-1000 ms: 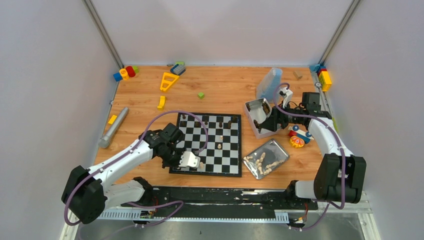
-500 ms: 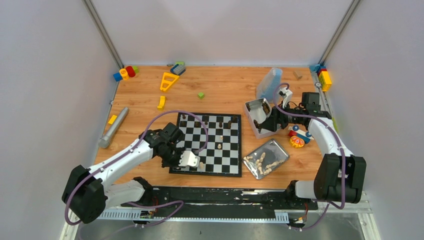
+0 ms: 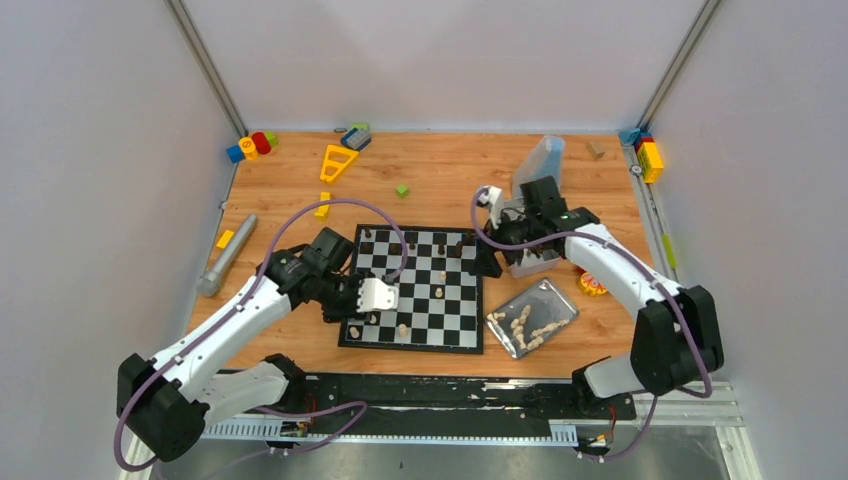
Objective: Set up the chess pieces on the board
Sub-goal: Place the chess piece on the chessboard, then pick up the chess piece from the chessboard.
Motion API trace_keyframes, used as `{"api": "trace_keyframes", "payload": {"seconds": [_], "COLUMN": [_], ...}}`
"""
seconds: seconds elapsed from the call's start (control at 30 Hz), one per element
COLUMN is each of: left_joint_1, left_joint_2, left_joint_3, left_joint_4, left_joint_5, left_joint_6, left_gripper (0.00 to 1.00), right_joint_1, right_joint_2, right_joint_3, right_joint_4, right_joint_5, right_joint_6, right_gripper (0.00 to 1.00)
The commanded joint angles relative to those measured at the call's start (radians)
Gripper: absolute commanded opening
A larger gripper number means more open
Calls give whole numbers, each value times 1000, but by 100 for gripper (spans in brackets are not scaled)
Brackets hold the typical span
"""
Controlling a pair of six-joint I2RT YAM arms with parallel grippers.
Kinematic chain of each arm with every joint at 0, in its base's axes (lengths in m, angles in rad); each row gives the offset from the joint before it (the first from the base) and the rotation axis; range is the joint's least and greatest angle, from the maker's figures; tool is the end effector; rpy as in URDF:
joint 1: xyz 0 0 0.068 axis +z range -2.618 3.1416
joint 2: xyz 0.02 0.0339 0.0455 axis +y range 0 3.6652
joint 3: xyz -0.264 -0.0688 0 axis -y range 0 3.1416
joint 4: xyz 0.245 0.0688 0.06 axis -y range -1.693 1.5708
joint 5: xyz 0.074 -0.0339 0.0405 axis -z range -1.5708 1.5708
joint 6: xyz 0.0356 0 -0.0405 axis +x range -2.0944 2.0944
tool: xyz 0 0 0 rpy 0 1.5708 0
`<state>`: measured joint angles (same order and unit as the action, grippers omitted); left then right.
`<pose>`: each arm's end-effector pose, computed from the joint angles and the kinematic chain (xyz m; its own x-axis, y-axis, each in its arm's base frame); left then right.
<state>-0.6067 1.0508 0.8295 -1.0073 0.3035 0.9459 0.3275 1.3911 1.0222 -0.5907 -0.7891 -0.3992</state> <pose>0.1396 -0.1098 0.2457 0.0554 0.9037 -0.4246 0.9942 -0.0104 0.1074 0.2568 0.1139 0.2597 -0.4765 -0.4511 -0.7546 -0.8655 0.3915 0.3125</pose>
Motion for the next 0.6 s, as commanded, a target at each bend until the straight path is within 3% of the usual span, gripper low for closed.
{"api": "trace_keyframes", "payload": {"seconds": [0.0,0.13,0.33,0.57], "left_joint_1": [33,79,152,185], "left_joint_2": [-50,-63,-50,-28], "left_joint_3": [76,117,181,212], "left_joint_4": [33,102,155,177], "left_joint_5": [57,65,72,92], "left_joint_6": [-136,-261,-380,-445], "left_gripper": [55,58,73,77], "right_joint_1": [139,238,331,392], "right_joint_2": [97,199,270,339], "right_joint_3": [50,106,148,183], "right_joint_4": [23,24,28,33], "right_joint_5": [155,217,282,347], "right_joint_6": [-63,-78,-83,-76], "right_gripper": [71,70,67,60]}}
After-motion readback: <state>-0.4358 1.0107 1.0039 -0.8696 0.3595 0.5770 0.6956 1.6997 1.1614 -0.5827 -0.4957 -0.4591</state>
